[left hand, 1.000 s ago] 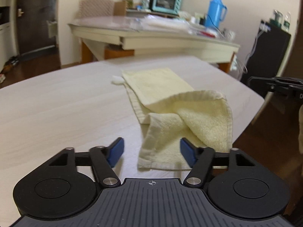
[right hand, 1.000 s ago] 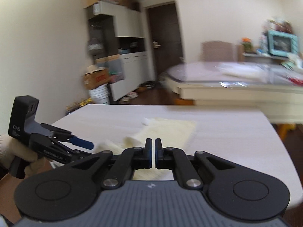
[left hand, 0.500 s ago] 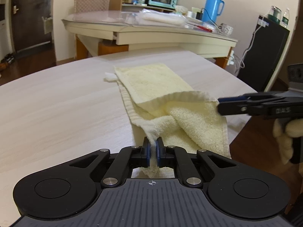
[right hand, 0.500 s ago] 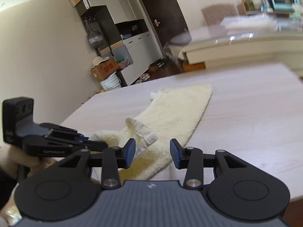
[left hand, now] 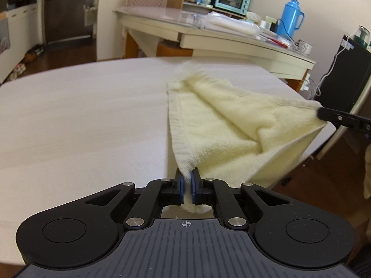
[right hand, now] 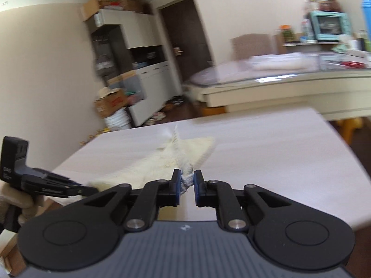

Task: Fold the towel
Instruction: 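Lift and unfold the towel layer with both grippers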

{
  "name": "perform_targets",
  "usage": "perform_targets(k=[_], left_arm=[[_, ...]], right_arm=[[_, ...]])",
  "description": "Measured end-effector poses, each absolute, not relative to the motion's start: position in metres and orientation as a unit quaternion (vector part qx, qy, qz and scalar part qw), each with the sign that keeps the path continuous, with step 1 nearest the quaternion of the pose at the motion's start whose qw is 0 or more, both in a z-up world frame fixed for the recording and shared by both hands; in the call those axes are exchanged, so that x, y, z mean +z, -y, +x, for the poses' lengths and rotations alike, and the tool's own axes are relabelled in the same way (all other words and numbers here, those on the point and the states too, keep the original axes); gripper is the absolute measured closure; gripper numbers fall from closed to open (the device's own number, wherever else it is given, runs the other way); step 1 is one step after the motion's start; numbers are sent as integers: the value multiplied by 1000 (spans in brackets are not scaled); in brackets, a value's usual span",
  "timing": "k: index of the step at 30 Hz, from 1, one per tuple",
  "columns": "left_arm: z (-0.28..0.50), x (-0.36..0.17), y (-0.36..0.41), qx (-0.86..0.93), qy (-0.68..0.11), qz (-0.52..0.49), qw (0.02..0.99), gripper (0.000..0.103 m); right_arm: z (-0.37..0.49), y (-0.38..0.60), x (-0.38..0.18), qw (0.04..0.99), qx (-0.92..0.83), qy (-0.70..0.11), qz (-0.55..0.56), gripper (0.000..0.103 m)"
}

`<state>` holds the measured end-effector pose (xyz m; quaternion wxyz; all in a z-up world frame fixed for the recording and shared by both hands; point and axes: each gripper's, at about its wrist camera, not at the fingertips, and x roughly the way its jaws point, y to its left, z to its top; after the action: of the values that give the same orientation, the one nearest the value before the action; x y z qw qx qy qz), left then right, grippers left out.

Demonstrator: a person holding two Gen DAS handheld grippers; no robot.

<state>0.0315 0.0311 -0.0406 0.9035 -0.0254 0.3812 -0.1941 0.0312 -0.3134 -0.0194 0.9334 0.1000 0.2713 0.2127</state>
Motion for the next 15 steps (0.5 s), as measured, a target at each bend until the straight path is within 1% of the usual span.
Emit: perform_targets(k=[6, 11, 13, 14, 15], left_arm=[[27, -40, -24, -194, -377, -6, 906, 97], [22, -35, -30, -182, -371, -3, 911, 96], [20, -35, -30, -185, -375, 2, 908, 93], [20, -35, -31, -188, -376, 0, 907, 89], [19, -34, -36, -197, -381, -6, 903, 80]], right_arm=[[-5, 314, -33, 925, 198, -309, 92, 90], [-25, 308, -31, 925, 204, -307, 91, 90], [-23, 304, -33, 920, 212, -318, 86, 90], [-21, 303, -34, 919, 214, -320, 85, 88], [-21, 304, -34, 920, 214, -318, 86, 86]])
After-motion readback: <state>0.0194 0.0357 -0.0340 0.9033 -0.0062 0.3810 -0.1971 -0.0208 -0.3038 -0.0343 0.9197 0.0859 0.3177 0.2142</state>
